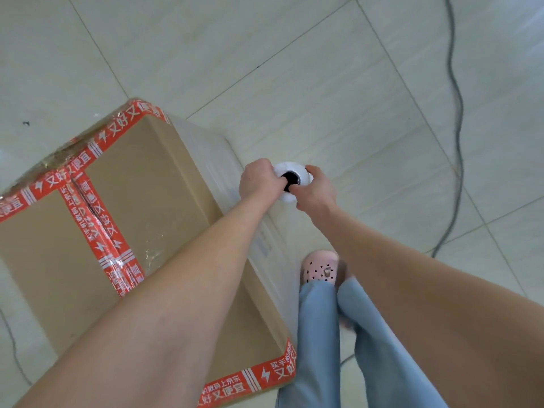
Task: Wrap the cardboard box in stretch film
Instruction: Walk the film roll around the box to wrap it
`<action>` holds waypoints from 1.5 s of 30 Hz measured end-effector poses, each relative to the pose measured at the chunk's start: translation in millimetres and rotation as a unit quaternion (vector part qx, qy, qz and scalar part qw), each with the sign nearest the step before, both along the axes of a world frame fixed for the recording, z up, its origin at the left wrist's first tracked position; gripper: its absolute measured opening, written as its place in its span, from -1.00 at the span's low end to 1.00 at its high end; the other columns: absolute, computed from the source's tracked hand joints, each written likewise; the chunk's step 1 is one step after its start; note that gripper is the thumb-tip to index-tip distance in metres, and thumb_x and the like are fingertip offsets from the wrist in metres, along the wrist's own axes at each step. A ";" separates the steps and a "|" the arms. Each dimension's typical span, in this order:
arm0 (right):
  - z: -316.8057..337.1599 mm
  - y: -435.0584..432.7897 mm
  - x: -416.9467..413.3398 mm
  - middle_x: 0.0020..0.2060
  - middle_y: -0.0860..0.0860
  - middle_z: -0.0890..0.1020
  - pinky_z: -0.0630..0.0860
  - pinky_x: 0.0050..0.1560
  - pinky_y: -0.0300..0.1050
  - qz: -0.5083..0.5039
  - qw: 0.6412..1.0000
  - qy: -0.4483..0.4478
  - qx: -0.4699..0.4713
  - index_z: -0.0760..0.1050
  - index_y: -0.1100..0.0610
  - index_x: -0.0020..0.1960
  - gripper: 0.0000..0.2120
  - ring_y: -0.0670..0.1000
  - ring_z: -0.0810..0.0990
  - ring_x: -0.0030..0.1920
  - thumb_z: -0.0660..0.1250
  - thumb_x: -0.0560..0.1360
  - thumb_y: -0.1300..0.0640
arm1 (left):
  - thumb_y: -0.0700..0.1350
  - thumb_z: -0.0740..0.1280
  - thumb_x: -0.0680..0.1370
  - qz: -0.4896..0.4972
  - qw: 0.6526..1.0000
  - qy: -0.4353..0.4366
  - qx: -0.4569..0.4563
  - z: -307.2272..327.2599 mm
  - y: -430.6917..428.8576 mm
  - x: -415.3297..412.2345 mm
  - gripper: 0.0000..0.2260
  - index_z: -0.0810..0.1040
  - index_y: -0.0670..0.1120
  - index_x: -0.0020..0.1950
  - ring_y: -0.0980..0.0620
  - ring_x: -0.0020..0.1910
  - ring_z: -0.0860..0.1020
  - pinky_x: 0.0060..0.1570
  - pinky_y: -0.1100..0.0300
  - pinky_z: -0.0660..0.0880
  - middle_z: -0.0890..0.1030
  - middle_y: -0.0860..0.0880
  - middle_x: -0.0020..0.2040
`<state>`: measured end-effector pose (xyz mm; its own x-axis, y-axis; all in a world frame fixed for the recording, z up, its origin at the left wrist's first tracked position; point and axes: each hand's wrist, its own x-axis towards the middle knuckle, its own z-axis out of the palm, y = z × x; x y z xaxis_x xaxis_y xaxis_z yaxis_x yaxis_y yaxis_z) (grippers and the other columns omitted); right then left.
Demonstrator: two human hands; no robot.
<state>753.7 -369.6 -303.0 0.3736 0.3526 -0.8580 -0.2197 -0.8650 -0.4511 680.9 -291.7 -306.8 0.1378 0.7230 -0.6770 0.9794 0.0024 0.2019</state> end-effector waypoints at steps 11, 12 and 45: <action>-3.6 64.9 15.8 0.24 0.02 0.53 0.41 -0.04 -0.19 0.170 0.983 -0.060 0.046 0.37 -0.03 0.40 -0.51 0.04 0.52 0.16 0.22 0.48 0.22 | -0.13 0.33 0.44 0.009 1.000 -0.013 -0.009 -4.5 42.1 -7.5 -0.88 0.44 -0.15 -0.16 -0.13 -0.16 0.54 -0.31 0.14 0.40 0.55 -0.09 -0.18; -3.9 66.6 16.9 0.22 0.03 0.54 0.40 -0.07 -0.19 0.161 0.984 -0.056 0.048 0.36 0.00 0.40 -0.51 0.04 0.52 0.12 0.23 0.49 0.22 | -0.16 0.31 0.44 -0.021 1.000 -0.022 0.008 -4.3 45.3 -4.8 -0.87 0.49 -0.14 -0.03 -0.13 -0.08 0.54 -0.25 0.13 0.40 0.57 -0.09 -0.09; -12.2 178.9 21.8 0.28 0.06 0.48 0.57 0.10 0.04 0.192 0.981 0.037 -0.001 0.28 0.06 0.47 -0.43 0.13 0.59 0.09 0.28 0.48 0.22 | -0.10 0.31 0.48 0.158 0.987 0.030 -0.017 -0.9 128.5 -4.7 -0.81 0.54 -0.16 0.04 -0.17 0.01 0.59 -0.15 0.12 0.47 0.63 -0.15 0.01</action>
<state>775.5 -190.8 -315.3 0.1506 0.4537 -0.8784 0.0893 -0.8911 -0.4449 676.3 -163.2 -307.6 -0.1308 0.7008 -0.7013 0.9390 0.3145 0.1392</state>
